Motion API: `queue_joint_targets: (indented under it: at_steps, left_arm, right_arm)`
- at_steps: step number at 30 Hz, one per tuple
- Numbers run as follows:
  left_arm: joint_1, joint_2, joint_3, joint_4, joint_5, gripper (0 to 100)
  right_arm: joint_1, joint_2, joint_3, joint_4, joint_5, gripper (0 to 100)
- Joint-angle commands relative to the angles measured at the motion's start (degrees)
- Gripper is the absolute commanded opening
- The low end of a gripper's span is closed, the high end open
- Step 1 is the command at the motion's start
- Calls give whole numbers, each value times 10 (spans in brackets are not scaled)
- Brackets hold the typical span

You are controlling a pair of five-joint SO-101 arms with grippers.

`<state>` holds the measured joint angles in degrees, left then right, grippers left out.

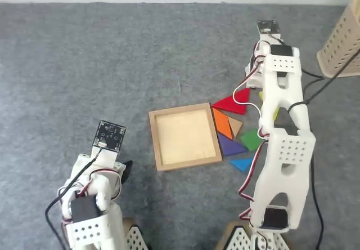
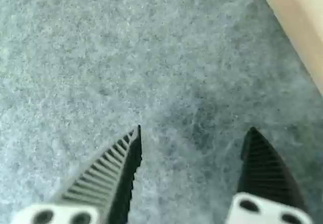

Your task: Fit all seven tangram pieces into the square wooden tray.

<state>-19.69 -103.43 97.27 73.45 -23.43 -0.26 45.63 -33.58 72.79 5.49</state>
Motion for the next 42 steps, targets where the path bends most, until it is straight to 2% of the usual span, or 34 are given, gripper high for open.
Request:
queue_joint_targets:
  at_steps: [1, 6, 12, 19, 30, 35, 42]
  left_arm:
    - [2, -10, -7, 2, 4, 299]
    - [2, -10, -7, 2, 4, 299]
    - [2, -10, -7, 2, 4, 299]
    - [2, -10, -7, 2, 4, 299]
    - [2, -10, -7, 2, 4, 299]
    - [2, -10, -7, 2, 4, 299]
    - [2, -10, -7, 2, 4, 299]
  right_arm:
    - [13, -2, -16, -29, -4, 472]
    - [18, 17, -16, -35, -49, 472]
    - [22, 32, -16, -28, -47, 465]
    - [22, 37, -16, -13, -47, 300]
    - [23, 32, -16, 49, -46, 299]
    - [27, 19, -12, 97, 4, 299]
    - [32, -11, -11, 178, 20, 299]
